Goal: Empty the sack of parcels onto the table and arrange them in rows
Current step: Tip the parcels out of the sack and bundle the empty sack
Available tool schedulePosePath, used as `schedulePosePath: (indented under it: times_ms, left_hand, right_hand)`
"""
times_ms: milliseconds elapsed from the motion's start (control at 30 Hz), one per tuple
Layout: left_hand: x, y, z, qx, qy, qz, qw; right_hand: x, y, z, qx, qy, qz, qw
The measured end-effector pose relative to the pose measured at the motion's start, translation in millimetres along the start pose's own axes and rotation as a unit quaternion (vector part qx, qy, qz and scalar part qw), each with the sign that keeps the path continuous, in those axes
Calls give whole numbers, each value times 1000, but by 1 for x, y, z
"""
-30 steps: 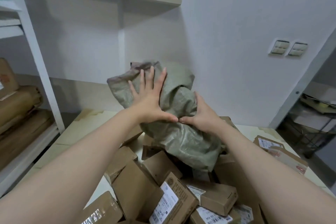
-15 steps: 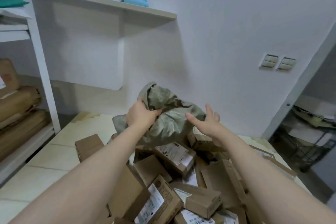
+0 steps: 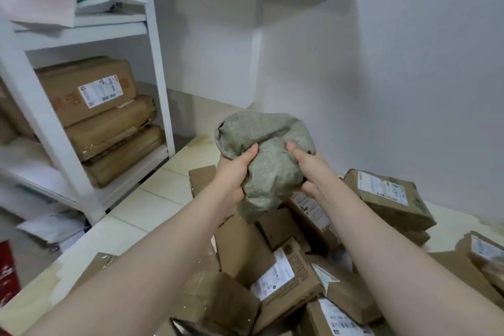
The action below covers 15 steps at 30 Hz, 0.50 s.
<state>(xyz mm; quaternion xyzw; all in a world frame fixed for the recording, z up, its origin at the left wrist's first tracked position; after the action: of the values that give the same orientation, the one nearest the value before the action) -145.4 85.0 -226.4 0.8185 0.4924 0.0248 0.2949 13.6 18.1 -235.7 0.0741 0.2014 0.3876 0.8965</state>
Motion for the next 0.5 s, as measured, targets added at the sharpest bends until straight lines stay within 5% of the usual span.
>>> schedulePosePath:
  times_ms: [200, 367, 500]
  left_hand:
    - [23, -76, -43, 227, 46, -157, 960]
    - [78, -111, -93, 121, 153, -116, 974]
    - [137, -134, -96, 9, 143, -86, 986]
  right_hand:
    - [36, 61, -18, -3, -29, 30, 999]
    - [70, 129, -46, 1, 43, 39, 998]
    - [99, 174, -73, 61, 131, 79, 986]
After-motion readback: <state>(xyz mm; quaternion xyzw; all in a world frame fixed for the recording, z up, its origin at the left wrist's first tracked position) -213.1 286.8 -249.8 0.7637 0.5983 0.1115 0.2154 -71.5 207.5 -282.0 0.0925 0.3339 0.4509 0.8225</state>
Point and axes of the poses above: each hand's wrist, its own x-axis towards the middle knuckle, its own y-axis out of the palm, z = x × y, the point moved 9 cm from there along x, towards the middle knuckle
